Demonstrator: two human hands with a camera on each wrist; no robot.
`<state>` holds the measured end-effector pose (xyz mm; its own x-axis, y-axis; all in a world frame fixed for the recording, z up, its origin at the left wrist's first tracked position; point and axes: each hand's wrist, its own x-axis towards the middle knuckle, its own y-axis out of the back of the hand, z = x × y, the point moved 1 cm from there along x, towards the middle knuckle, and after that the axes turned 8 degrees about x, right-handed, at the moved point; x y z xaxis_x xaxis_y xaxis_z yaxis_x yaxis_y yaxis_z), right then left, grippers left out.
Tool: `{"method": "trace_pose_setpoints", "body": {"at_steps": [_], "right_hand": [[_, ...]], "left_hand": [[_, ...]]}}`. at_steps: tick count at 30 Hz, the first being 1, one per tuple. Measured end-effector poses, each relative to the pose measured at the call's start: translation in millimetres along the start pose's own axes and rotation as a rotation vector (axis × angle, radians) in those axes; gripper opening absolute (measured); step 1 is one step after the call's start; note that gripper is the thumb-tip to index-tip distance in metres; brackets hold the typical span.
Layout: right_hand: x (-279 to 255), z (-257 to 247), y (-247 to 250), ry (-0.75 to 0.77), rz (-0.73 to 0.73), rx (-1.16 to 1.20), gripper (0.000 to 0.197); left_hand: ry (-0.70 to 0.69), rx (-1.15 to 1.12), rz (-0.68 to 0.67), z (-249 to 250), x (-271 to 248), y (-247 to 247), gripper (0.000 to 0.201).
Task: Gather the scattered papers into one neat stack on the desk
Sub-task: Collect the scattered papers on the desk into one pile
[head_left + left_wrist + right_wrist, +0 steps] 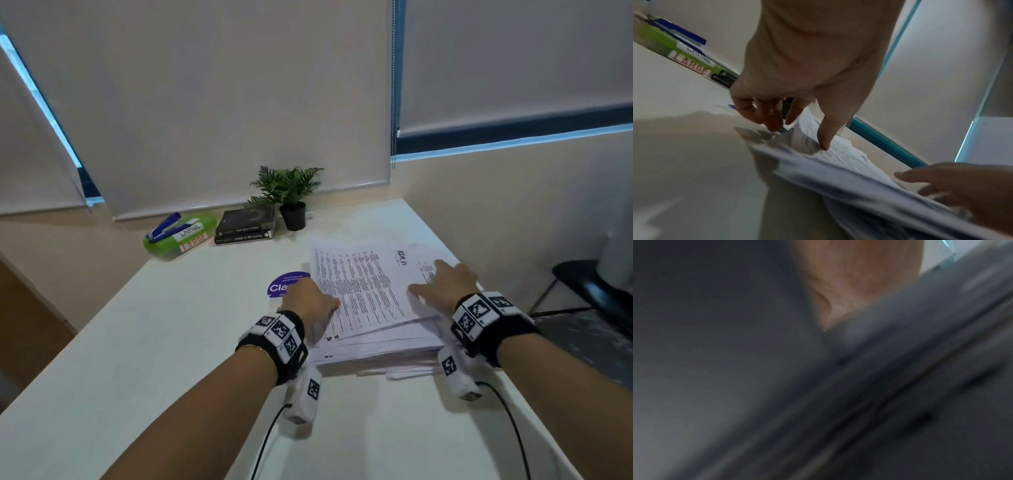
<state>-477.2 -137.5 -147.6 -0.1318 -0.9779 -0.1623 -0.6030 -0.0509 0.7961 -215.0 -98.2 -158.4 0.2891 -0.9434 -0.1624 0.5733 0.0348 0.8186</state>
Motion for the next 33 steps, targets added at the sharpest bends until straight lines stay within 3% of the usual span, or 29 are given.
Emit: {"method": "trace_pose_setpoints", "body": {"at_steps": [2,4,7,11,13,15,17,21,26,28,29,31,33], "right_hand": [[1.4,3.8,-1.5,-0.091,-0.012,0.01,0.094],[2.6,3.3,-5.5,-0.088,-0.019,0.007,0.093],[1.9,-8.6,-15.3,-0.012,-0.018,-0.015,0.08],[-8.8,-34.8,-35.3,0.106,-0.129,0.106,0.047],[-15.8,-44.5,-42.2,0.114,-0.157,0.153,0.043],[-18.8,-51.9,-46.2,0.07,-0.089,0.107,0.053],[-21.5,-58.8,-45.5,0.051,-0.067,0.1,0.04],[-27.9,-78.4,-48.6,0.055,-0.186,0.282,0.036],[-25.1,-94.1,-75.3,0.036,-0.263,0.357,0.02],[-22.4,-96.6,-81.5,-0.009,-0.279,0.413,0.021],[-20.2,-95.6,-84.2,-0.029,-0.294,0.463,0.035],[-15.0,-92.5,-91.5,-0.063,-0.331,0.588,0.08],[-18.7,-90.5,-97.0,-0.065,-0.346,0.672,0.102]], "left_hand": [[0.084,0.125,-0.007,-4.5,2.0,-1.7,0.061],[0.067,0.26,-0.044,-7.3,3.7,-2.6,0.071],[0.053,0.196,-0.077,-11.2,6.7,-2.5,0.062],[0.081,0.188,0.011,-19.9,7.7,6.3,0.065],[0.125,0.27,0.02,-32.4,7.1,17.7,0.069],[0.145,0.312,-0.015,-48.7,7.8,33.2,0.07],[0.162,0.262,-0.013,-63.0,7.8,45.4,0.065],[0.137,0.216,0.011,-68.5,-0.7,53.9,0.051],[0.109,0.233,-0.036,-71.2,-8.4,56.0,0.055],[0.106,0.172,-0.064,-79.2,-7.6,60.2,0.055],[0.111,0.118,-0.079,-83.0,-7.8,62.5,0.053],[0.13,-0.01,-0.102,-88.1,-11.1,67.0,0.05],[0.171,-0.135,-0.111,-93.3,-12.7,69.2,0.049]]}}
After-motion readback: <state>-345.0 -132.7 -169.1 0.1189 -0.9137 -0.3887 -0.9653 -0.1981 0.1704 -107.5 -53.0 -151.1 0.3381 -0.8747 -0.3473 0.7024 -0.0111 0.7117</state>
